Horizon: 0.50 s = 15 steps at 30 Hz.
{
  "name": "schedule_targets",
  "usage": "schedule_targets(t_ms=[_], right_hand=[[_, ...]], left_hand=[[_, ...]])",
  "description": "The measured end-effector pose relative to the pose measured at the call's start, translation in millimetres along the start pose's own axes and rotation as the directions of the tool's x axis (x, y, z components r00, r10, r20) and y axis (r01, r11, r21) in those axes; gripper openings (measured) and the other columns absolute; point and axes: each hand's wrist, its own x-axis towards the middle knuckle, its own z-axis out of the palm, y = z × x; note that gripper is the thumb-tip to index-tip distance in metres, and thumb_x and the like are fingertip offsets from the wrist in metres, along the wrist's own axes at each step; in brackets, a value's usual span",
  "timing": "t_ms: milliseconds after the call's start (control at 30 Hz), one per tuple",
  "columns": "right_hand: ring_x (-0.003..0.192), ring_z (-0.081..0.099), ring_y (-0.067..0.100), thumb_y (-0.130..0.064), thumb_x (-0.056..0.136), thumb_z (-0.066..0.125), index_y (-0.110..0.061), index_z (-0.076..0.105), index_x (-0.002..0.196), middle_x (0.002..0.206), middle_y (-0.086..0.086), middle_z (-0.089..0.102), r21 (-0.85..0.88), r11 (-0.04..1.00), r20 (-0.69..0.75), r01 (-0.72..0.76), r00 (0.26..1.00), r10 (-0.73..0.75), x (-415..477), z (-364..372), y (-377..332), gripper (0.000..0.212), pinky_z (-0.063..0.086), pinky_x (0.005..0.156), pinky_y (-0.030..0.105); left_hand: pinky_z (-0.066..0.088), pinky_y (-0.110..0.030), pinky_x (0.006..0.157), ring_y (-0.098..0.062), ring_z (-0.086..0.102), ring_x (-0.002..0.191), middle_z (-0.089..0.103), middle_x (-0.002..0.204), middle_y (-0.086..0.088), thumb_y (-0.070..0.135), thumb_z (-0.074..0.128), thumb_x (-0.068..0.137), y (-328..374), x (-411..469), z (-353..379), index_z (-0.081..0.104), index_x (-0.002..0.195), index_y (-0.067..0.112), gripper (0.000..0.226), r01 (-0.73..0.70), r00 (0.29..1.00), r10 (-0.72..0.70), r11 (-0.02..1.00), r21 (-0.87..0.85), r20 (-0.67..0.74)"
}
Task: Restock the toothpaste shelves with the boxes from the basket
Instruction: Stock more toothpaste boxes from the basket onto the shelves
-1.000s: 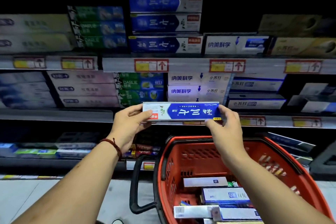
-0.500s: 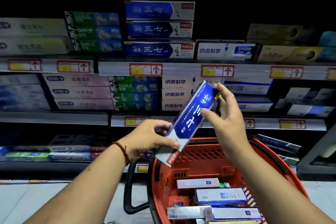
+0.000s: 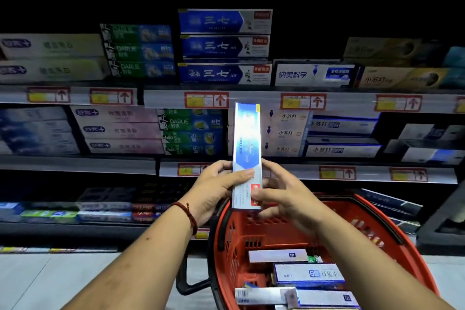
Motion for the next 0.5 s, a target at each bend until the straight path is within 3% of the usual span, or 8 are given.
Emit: schedule_targets(t_ms=[67, 133, 233, 333, 433, 500], right_hand=[[0.083, 0.068, 0.025, 0.006, 0.082, 0.073, -0.045, 0.058, 0.133, 0.099, 0.010, 0.073, -0.048, 0.999, 0.032, -0.004, 0.999, 0.006, 1, 0, 2, 0.074, 0.054, 0.060, 0.033], [0.080, 0.064, 0.021, 0.006, 0.076, 0.069, -0.040, 0.064, 0.129, 0.097, 0.010, 0.071, 0.000, 1.000, -0.004, 0.024, 1.000, -0.024, 4, 0, 2, 0.071, 0.050, 0.061, 0.032], [0.083, 0.061, 0.018, -0.002, 0.069, 0.061, -0.025, 0.075, 0.111, 0.101, 0.011, 0.071, 0.098, 0.993, -0.135, 0.069, 0.989, -0.055, 8, -5, -2, 0.050, 0.050, 0.064, 0.033], [0.089, 0.060, 0.021, -0.010, 0.063, 0.058, -0.018, 0.078, 0.104, 0.104, 0.012, 0.074, 0.072, 0.992, -0.211, 0.106, 0.973, -0.089, 6, -15, -4, 0.046, 0.044, 0.071, 0.035], [0.095, 0.065, 0.023, -0.005, 0.070, 0.062, -0.010, 0.076, 0.102, 0.105, 0.015, 0.075, 0.138, 0.978, -0.354, 0.159, 0.930, -0.101, 7, -25, -5, 0.034, 0.046, 0.074, 0.033], [0.092, 0.068, 0.021, 0.002, 0.081, 0.066, -0.007, 0.071, 0.108, 0.105, 0.015, 0.073, 0.281, 0.937, -0.440, 0.206, 0.896, -0.065, 7, -28, -4, 0.029, 0.053, 0.070, 0.029]], left_hand=[[0.058, -0.026, 0.066, -0.018, 0.075, 0.084, 0.078, 0.104, -0.010, 0.013, 0.079, 0.082, -1, 2, -4, 0.061, 0.120, 0.001, 0.043, -0.027, 1.000, 0.027, 1.000, 0.011, 0.016], [0.055, -0.028, 0.072, -0.017, 0.072, 0.086, 0.079, 0.104, -0.006, 0.018, 0.079, 0.082, -1, 6, -7, 0.062, 0.117, 0.006, 0.041, -0.075, 0.997, 0.075, 0.997, 0.001, -0.018], [0.052, -0.023, 0.067, -0.013, 0.066, 0.079, 0.078, 0.097, -0.001, 0.023, 0.076, 0.086, 2, 11, -8, 0.064, 0.113, 0.015, 0.030, -0.160, 0.979, 0.145, 0.982, -0.100, -0.144], [0.057, -0.024, 0.067, -0.015, 0.067, 0.077, 0.076, 0.101, -0.008, 0.016, 0.076, 0.086, 4, 14, -10, 0.064, 0.113, 0.014, 0.030, -0.242, 0.954, 0.181, 0.936, -0.255, -0.239], [0.059, -0.028, 0.071, -0.019, 0.070, 0.080, 0.075, 0.110, -0.015, 0.011, 0.077, 0.086, 10, 15, -17, 0.057, 0.132, 0.007, 0.050, -0.350, 0.906, 0.215, 0.866, -0.358, -0.365], [0.060, -0.031, 0.074, -0.022, 0.071, 0.083, 0.073, 0.111, -0.015, 0.009, 0.074, 0.090, 13, 16, -24, 0.050, 0.141, 0.014, 0.056, -0.403, 0.875, 0.227, 0.833, -0.380, -0.428]])
